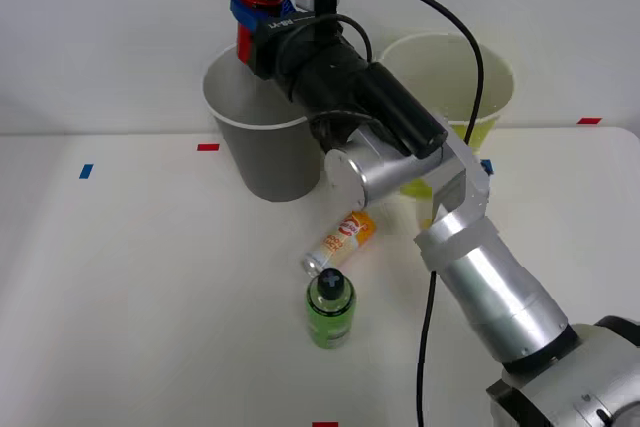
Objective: Put cans in the gray bin, plastic bottles in the light green bin
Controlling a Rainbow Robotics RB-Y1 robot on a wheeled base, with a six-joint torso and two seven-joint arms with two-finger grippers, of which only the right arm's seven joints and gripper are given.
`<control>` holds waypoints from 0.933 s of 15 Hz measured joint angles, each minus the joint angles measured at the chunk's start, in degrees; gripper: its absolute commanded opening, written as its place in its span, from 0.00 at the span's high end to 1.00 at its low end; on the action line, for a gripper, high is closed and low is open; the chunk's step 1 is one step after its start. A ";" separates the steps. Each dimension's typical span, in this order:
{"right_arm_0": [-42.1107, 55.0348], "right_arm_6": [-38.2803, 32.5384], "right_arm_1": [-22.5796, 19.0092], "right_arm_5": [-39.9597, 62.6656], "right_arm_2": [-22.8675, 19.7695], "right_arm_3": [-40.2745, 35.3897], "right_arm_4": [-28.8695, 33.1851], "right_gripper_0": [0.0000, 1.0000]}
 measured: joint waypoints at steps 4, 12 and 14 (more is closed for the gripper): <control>-0.57 0.08 -0.88 0.00 0.75 0.84 0.06 0.89; -0.37 -2.21 -1.72 -1.71 0.79 0.85 -1.97 0.06; -0.10 -2.62 -1.75 -3.05 0.87 0.85 -2.40 0.05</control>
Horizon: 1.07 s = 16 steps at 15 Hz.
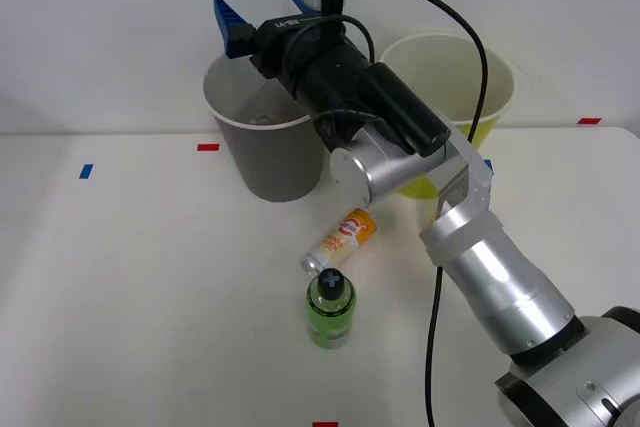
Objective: Put cans in the gray bin, plastic bottles in the light green bin
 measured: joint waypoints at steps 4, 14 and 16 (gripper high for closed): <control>0.50 -0.10 -0.35 -1.50 0.22 -0.03 -0.16 0.04; 24.72 -1.50 -9.18 -4.78 0.19 -26.77 -1.09 0.04; 33.01 -1.44 -11.45 -8.56 -0.40 -31.51 -1.08 0.04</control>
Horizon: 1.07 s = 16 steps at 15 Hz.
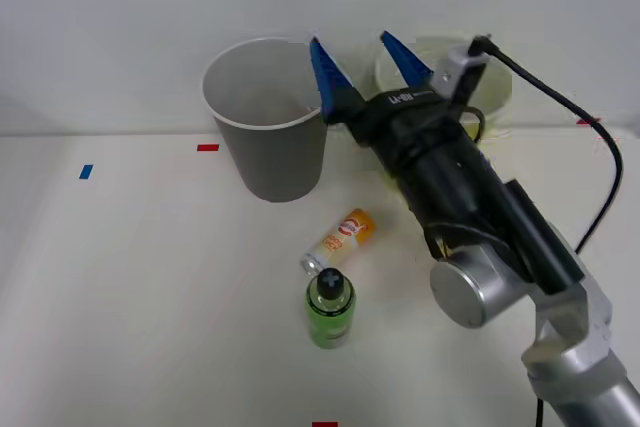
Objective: Put cans in the gray bin, plastic bottles in the light green bin
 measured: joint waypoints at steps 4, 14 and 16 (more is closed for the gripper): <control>14.12 0.41 -3.25 -9.13 -0.61 -6.33 0.42 0.04; 36.71 4.96 -7.16 -13.73 -5.17 -11.93 4.42 0.04; 40.28 6.37 -7.10 -13.72 -5.64 -11.93 5.60 0.04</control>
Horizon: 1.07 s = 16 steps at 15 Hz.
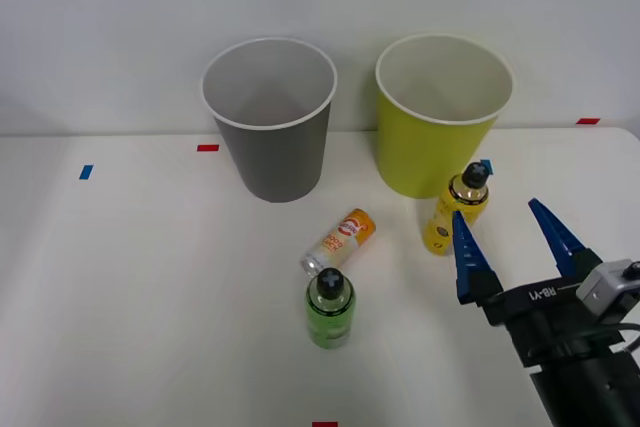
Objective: Put cans in the gray bin, plastic bottles in the light green bin
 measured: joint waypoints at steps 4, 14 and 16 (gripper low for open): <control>4.87 1.97 0.85 0.30 -1.30 0.16 3.12 0.04; 12.91 -15.28 13.55 -8.36 -6.89 11.68 31.25 0.04; 13.47 -20.58 17.36 -12.89 -9.48 15.67 36.86 0.04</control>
